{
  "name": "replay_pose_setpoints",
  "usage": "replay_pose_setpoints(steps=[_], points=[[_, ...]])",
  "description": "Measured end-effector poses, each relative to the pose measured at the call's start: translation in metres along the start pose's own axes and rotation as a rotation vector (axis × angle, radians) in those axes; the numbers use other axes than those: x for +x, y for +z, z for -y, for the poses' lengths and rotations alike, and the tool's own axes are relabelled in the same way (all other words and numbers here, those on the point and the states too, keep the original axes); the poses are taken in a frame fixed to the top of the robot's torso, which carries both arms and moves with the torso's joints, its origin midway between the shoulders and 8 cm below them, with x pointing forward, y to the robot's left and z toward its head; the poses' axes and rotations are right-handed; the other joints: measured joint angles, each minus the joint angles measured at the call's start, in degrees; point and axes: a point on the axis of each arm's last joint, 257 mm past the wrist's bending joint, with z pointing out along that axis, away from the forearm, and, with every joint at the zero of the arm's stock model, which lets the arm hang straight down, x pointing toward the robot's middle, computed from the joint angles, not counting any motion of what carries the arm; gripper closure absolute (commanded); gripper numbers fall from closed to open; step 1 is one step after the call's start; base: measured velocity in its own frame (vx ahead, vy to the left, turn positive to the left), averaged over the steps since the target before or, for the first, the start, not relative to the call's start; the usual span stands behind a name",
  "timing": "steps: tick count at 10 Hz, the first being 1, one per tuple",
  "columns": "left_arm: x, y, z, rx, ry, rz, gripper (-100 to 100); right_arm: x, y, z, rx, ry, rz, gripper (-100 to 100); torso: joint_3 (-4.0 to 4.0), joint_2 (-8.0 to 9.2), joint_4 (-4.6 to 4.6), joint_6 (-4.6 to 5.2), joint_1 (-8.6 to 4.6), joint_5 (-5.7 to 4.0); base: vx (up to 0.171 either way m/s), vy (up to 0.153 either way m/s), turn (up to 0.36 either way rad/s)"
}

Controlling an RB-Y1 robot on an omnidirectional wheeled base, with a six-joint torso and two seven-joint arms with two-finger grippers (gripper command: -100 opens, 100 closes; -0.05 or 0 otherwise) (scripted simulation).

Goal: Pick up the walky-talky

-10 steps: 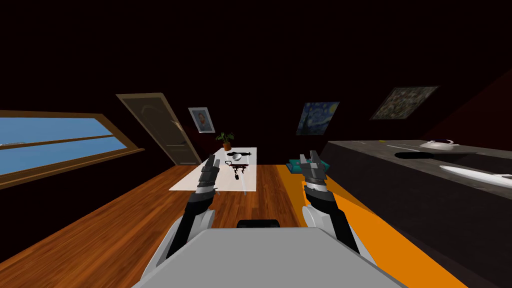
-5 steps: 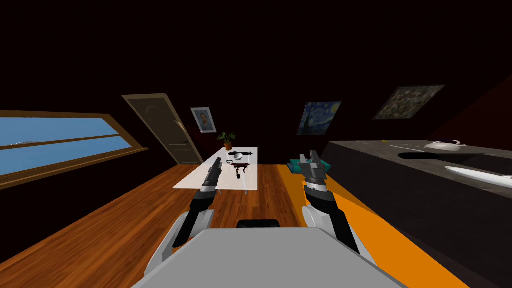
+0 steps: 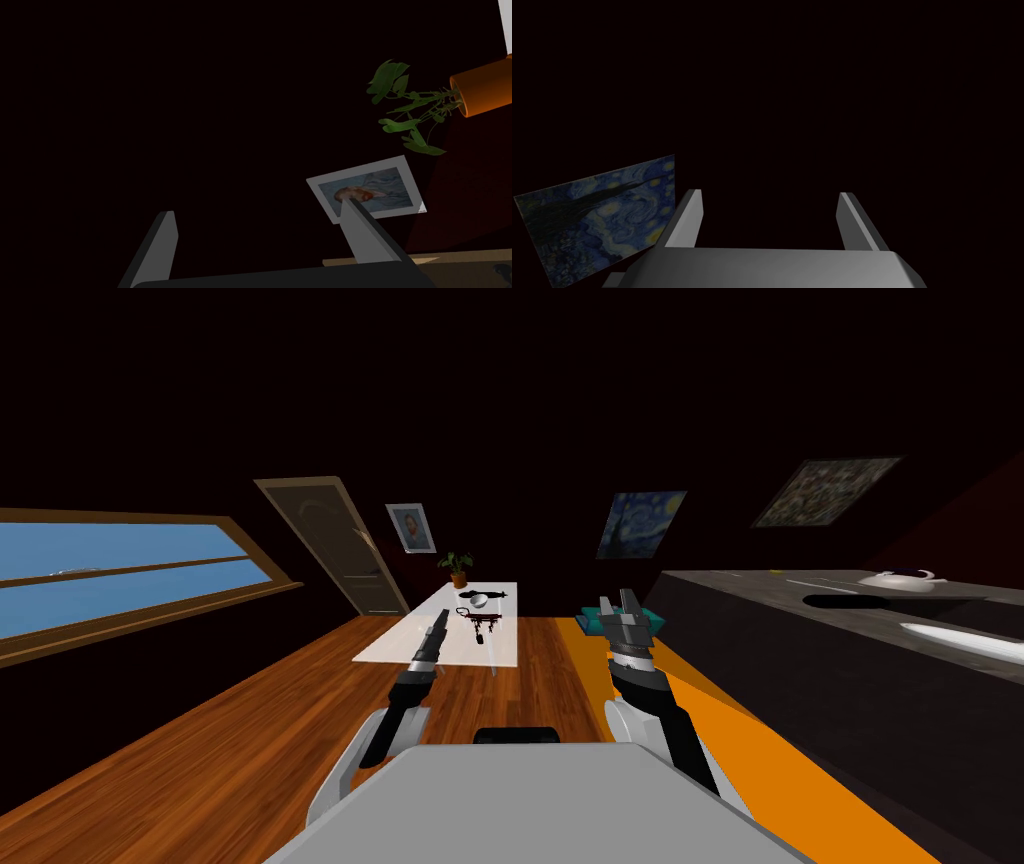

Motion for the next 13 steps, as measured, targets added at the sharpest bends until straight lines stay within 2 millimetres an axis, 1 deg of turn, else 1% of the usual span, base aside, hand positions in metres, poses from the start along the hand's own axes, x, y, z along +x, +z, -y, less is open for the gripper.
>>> replay_pose_setpoints(steps=[4, 6, 7, 9, 12, 13], points=[[0.008, -0.002, -0.035, -0.058, 0.052, -0.032, -100, 0.0, 0.0, 0.0, 0.0, 0.0, 0.0, 0, 0.0, -0.01, 0.0, 0.0, 0.0, 0.0, -0.011, 0.017, 0.019], [0.016, -0.003, -0.051, -0.086, 0.078, -0.047, -100, 0.0, 0.0, 0.0, 0.0, 0.0, 0.0, 0, -0.01, -0.01, 0.0, 0.0, -0.02, -0.01, -0.008, 0.012, 0.018], [0.017, -0.001, -0.06, -0.095, 0.096, -0.055, -100, 0.0, 0.0, 0.0, 0.0, 0.0, 0.0, 0, -0.01, -0.02, 0.0, 0.0, -0.02, -0.01, -0.008, 0.01, 0.01], [0.022, -0.008, -0.076, -0.127, 0.108, -0.068, -100, 0.0, 0.0, 0.0, 0.0, 0.0, 0.0, 0, -0.01, -0.02, 0.0, 0.0, -0.05, -0.01, -0.005, 0.005, 0.009], [0.029, -0.008, -0.102, -0.162, 0.147, -0.09, -100, 0.0, 0.0, 0.0, 0.0, 0.0, 0.0, 0, -0.02, -0.03, 0.0, 0.0, -0.06, -0.01, -0.003, 0.003, 0.009], [0.032, -0.014, -0.113, -0.181, 0.157, -0.099, -100, 0.0, 0.0, 0.0, 0.0, 0.0, 0.0, 0, -0.02, -0.03, -0.01, 0.0, -0.06, -0.02, -0.002, -0.001, 0.016]])
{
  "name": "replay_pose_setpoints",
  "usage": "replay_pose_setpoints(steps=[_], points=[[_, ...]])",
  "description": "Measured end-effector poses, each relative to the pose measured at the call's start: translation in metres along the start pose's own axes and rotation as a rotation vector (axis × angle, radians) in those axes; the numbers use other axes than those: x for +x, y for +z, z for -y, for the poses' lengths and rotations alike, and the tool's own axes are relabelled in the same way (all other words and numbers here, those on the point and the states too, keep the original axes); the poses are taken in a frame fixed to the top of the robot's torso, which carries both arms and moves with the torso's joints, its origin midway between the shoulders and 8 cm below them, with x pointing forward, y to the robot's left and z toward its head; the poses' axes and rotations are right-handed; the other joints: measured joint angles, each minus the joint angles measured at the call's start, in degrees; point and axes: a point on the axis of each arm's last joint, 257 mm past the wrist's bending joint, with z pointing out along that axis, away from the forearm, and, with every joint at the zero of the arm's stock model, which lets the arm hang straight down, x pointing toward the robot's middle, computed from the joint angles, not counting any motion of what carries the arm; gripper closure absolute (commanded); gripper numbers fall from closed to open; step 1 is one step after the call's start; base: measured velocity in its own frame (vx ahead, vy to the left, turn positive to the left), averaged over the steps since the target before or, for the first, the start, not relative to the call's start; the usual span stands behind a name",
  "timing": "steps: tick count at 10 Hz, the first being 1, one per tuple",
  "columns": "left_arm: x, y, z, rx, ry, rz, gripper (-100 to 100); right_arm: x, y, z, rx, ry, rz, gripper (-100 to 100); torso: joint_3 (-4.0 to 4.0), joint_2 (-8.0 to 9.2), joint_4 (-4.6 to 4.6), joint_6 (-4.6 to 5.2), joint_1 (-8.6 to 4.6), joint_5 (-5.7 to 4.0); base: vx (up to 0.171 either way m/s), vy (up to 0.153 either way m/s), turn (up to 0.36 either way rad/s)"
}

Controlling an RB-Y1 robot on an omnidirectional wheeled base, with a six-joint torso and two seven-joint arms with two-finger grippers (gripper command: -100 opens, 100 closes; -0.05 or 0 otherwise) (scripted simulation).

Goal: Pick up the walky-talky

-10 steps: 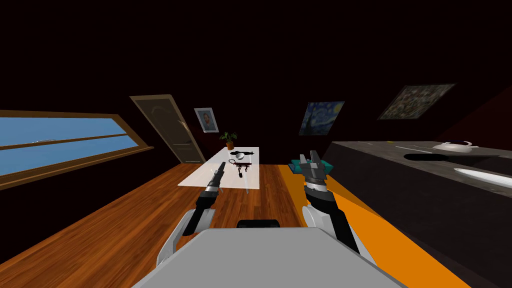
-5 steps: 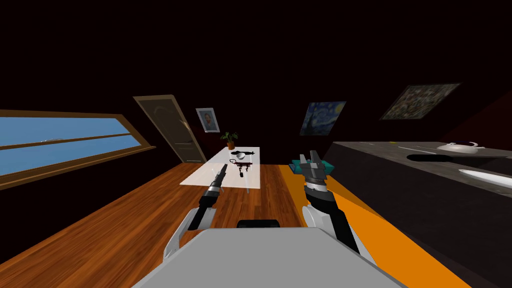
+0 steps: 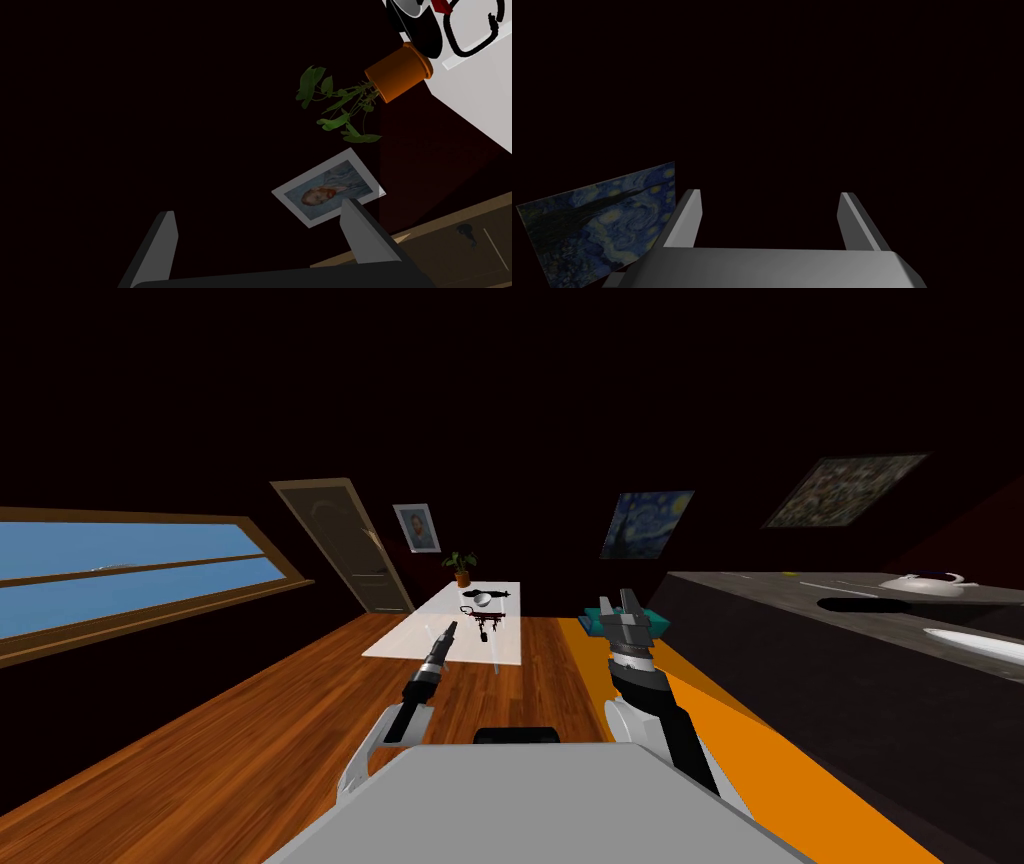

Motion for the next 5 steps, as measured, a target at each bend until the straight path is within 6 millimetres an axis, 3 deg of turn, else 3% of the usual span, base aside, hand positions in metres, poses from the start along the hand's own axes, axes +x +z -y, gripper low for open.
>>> replay_pose_setpoints(steps=[5], points=[[0.019, 0.002, -0.042, -0.067, 0.064, -0.04, -100, 0.0, 0.0, 0.0, 0.0, 0.0, 0.0, 0, -0.02, -0.05, 0.0, 0.01, -0.04, -0.01, 0.003, -0.006, 0.006]])
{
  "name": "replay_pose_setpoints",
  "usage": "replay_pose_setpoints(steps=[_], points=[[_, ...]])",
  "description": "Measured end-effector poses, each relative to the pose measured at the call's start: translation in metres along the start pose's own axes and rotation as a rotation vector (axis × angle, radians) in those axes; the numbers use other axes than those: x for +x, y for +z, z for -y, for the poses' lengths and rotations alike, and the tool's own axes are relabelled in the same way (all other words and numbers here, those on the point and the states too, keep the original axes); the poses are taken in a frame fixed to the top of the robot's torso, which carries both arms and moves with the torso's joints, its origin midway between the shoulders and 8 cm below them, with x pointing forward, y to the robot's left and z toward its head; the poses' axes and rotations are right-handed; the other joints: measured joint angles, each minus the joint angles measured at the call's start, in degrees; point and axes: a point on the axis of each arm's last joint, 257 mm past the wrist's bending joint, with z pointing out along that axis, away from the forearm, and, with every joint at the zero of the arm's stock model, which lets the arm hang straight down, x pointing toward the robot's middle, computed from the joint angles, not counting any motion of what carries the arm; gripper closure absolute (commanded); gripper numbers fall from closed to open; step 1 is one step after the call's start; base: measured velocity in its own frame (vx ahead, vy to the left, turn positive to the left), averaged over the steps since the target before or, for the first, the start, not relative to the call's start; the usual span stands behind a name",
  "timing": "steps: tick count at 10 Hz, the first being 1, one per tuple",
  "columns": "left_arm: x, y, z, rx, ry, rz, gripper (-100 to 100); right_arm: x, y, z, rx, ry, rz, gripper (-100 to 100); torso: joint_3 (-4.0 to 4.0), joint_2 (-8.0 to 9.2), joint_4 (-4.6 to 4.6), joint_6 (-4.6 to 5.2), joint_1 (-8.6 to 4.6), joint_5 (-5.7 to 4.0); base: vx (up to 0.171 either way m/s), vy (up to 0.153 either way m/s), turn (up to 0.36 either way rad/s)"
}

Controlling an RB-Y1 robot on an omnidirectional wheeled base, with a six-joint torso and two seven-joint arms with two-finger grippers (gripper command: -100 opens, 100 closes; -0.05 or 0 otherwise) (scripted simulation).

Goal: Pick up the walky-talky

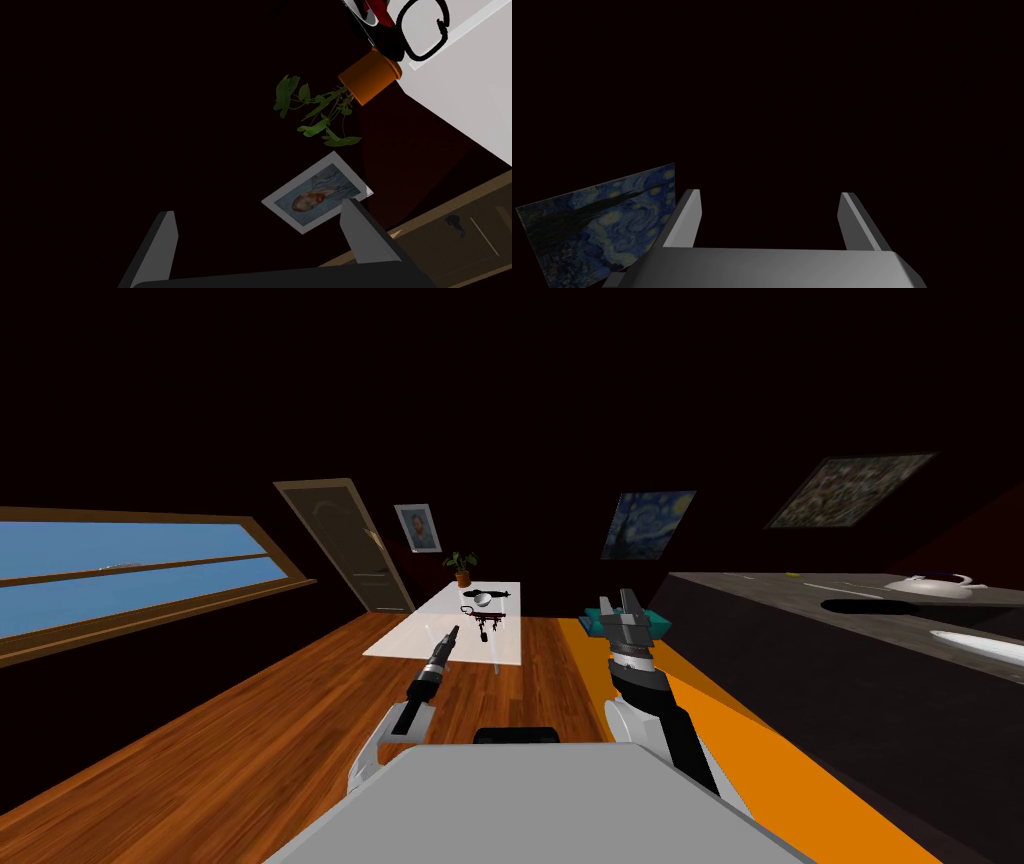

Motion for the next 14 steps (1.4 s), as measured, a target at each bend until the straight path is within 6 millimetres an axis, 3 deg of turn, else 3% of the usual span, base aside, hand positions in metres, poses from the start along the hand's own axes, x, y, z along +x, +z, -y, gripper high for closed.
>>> replay_pose_setpoints(steps=[5, 14], points=[[0.025, -0.002, -0.041, -0.076, 0.052, -0.049, -100, 0.0, 0.0, 0.0, 0.0, 0.0, 0.0, 0, -0.01, -0.01, -0.01, -0.01, -0.04, -0.01, 0.01, -0.015, 0.002], [0.059, -0.002, -0.093, -0.165, 0.121, -0.115, -100, 0.0, 0.0, 0.0, 0.0, 0.0, 0.0, 0, -0.04, -0.07, -0.01, 0.0, -0.1, -0.03, 0.019, -0.025, -0.005]])
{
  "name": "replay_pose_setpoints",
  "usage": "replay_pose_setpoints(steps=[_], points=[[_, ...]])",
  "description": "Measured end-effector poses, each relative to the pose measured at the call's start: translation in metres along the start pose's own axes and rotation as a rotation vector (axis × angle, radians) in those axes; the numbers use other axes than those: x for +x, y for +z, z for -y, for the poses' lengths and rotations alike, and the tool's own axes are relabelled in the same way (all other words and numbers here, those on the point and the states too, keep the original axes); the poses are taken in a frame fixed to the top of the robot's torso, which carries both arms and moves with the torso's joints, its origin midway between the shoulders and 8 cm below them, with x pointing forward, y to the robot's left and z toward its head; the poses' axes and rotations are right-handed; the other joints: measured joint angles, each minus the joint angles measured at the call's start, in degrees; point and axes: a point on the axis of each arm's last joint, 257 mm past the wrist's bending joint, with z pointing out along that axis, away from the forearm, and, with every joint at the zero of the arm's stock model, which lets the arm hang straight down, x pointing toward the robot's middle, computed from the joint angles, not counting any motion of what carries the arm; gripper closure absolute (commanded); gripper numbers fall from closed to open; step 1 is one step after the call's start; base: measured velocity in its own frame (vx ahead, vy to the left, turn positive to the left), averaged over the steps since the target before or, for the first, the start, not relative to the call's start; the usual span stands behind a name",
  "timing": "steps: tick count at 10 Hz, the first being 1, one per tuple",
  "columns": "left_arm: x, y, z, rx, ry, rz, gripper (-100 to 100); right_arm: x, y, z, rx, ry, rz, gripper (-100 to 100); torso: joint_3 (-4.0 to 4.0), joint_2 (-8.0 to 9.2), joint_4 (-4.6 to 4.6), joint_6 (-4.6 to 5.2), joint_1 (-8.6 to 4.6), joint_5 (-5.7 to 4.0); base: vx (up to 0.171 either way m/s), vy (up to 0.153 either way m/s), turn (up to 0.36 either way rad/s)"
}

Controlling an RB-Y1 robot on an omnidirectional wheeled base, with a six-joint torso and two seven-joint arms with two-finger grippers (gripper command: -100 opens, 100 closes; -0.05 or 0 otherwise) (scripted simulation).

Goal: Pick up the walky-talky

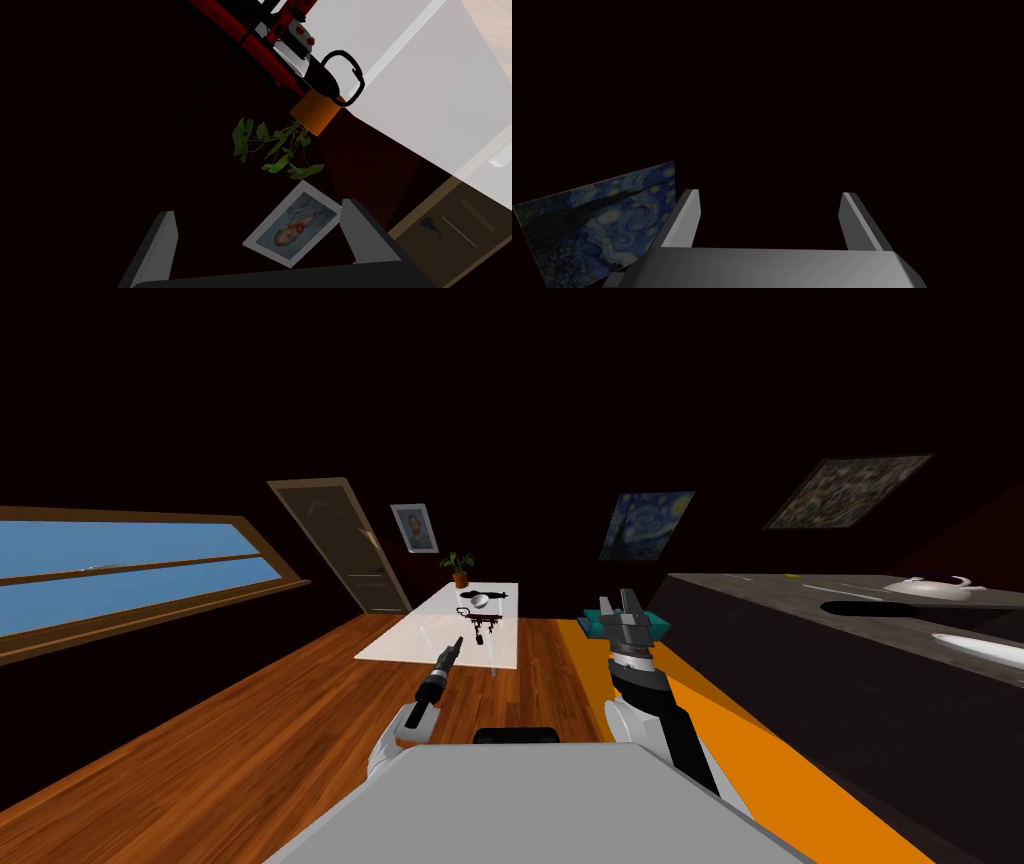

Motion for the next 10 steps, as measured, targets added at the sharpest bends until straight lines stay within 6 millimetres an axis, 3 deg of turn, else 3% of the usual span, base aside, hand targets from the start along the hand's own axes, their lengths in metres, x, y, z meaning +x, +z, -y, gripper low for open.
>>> replay_pose_setpoints(steps=[10], points=[[0.035, 0.0, -0.052, -0.096, 0.081, -0.078, -100, 0.0, 0.0, 0.0, 0.0, 0.0, 0.0, 0, 0.01, 0.02, 0.0, -0.01, -0.02, -0.01, 0.029, -0.039, -0.012]])
